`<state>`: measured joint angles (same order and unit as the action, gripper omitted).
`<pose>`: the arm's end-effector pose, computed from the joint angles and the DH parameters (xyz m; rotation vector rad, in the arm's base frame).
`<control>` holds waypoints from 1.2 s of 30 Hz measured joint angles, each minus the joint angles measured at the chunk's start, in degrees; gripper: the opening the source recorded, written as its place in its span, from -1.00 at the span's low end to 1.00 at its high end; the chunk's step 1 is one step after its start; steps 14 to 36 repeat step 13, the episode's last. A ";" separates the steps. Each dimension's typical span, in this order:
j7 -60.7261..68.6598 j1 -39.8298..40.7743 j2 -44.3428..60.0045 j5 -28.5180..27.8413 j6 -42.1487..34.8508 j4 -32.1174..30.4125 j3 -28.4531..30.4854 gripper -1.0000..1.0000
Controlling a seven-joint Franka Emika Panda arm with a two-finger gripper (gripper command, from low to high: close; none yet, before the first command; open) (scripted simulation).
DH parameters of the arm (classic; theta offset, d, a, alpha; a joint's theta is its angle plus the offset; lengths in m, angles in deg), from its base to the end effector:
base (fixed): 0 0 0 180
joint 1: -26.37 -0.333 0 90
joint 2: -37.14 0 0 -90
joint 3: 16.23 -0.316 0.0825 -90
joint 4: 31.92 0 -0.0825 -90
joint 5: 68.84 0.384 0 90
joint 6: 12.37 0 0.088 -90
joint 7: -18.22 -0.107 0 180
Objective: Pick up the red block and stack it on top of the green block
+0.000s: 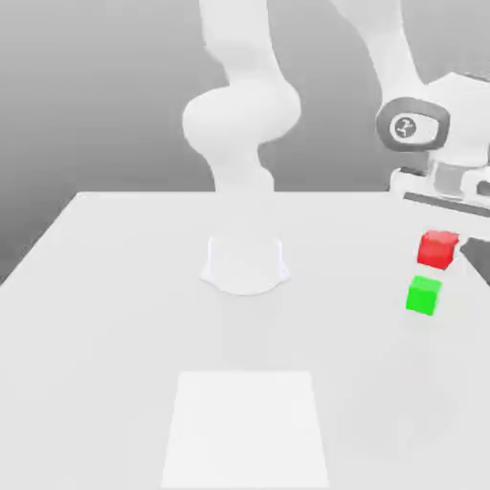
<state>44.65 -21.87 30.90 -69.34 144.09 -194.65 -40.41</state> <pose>0.1147 0.3449 0.2265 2.0055 2.3552 0.0144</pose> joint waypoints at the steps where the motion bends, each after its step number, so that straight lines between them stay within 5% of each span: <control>1: -0.55 0.21 0.76 -0.79 0.73 0.01 -0.03 -1.00; 10: -5.04 0.82 8.91 -7.21 9.15 -0.64 0.45 -1.00; 11: -5.34 0.68 9.86 -7.66 10.16 -0.79 0.62 1.00; 36: -5.34 0.68 9.86 -7.66 10.16 -0.79 0.62 1.00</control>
